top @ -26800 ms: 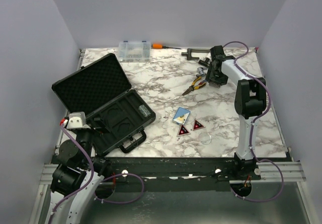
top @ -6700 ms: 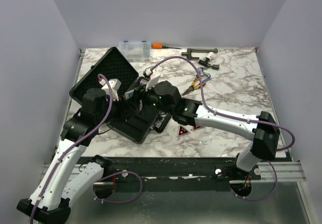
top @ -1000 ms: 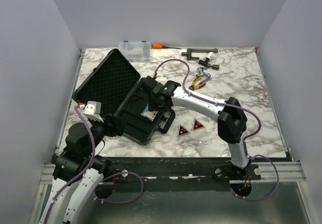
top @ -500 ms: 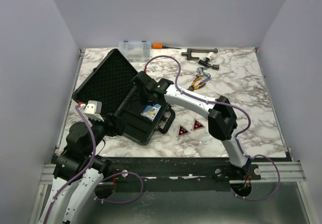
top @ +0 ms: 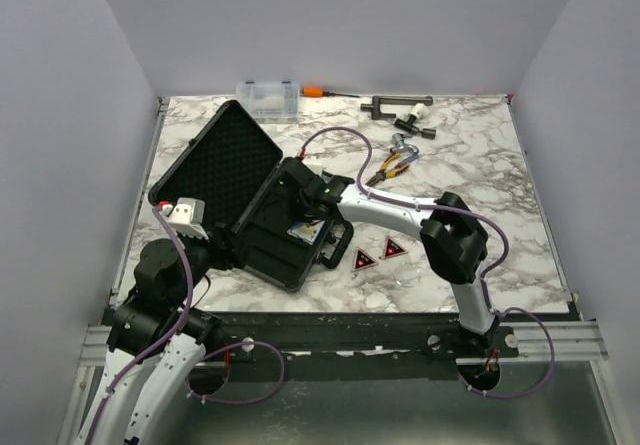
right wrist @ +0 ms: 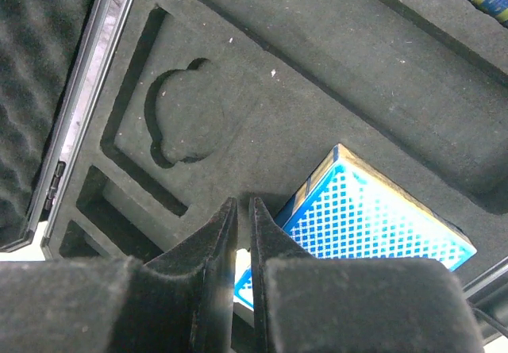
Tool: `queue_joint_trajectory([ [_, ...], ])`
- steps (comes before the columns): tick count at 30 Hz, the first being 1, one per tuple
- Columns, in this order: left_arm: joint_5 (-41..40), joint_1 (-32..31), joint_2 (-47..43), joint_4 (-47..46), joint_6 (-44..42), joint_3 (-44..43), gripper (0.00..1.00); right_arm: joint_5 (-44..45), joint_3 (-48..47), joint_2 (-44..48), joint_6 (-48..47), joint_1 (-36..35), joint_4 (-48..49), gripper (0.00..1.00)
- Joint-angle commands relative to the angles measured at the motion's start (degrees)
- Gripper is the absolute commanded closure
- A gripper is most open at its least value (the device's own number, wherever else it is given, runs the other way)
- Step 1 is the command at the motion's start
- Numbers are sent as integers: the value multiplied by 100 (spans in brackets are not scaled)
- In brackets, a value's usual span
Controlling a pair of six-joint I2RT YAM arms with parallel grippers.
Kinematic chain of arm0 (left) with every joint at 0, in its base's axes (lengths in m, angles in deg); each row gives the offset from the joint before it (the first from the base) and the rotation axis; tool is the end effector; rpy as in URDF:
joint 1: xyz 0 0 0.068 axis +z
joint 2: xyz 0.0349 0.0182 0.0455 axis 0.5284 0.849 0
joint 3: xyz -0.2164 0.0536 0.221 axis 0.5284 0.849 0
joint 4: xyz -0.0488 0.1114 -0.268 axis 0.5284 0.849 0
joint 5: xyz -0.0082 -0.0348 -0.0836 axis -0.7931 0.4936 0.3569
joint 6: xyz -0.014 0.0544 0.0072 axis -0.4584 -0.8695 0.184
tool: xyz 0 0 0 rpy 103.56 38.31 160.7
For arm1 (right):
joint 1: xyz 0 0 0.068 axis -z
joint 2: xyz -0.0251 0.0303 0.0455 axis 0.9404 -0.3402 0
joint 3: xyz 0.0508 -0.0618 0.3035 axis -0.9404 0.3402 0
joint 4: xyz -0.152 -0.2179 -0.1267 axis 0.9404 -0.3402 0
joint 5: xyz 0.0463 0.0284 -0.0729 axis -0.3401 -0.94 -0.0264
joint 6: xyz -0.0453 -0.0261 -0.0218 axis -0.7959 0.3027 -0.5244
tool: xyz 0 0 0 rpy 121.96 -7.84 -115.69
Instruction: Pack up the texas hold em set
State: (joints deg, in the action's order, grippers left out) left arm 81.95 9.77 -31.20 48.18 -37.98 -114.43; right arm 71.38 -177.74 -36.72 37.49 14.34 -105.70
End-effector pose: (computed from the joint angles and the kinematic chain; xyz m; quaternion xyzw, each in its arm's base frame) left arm 0.0627 -0.0280 0.3308 0.0159 0.7848 -0.2556 0.5644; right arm 0.2972 0.4211 0.2282 -0.0241 0.9430 0.1818 0.2776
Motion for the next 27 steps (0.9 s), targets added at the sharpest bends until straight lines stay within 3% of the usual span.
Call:
queue_joint_trajectory([
  [1, -92, 13, 71, 35, -61, 38, 26, 134, 840, 205, 11, -7, -563, 85],
  [5, -89, 9, 100, 34, -61, 28, 26, 300, 1309, 476, -27, -5, -161, 85],
  [10, -103, 14, 113, 30, -49, 34, 26, -20, 3014, 1165, -241, 8, 2029, 86],
  [17, -103, 14, 174, 44, -51, 29, 26, -1072, 4424, 1498, -432, 57, 4347, 86],
  [27, -124, 9, 291, 53, -52, 28, 26, -2427, 5502, 1334, -482, 216, 6764, 85],
])
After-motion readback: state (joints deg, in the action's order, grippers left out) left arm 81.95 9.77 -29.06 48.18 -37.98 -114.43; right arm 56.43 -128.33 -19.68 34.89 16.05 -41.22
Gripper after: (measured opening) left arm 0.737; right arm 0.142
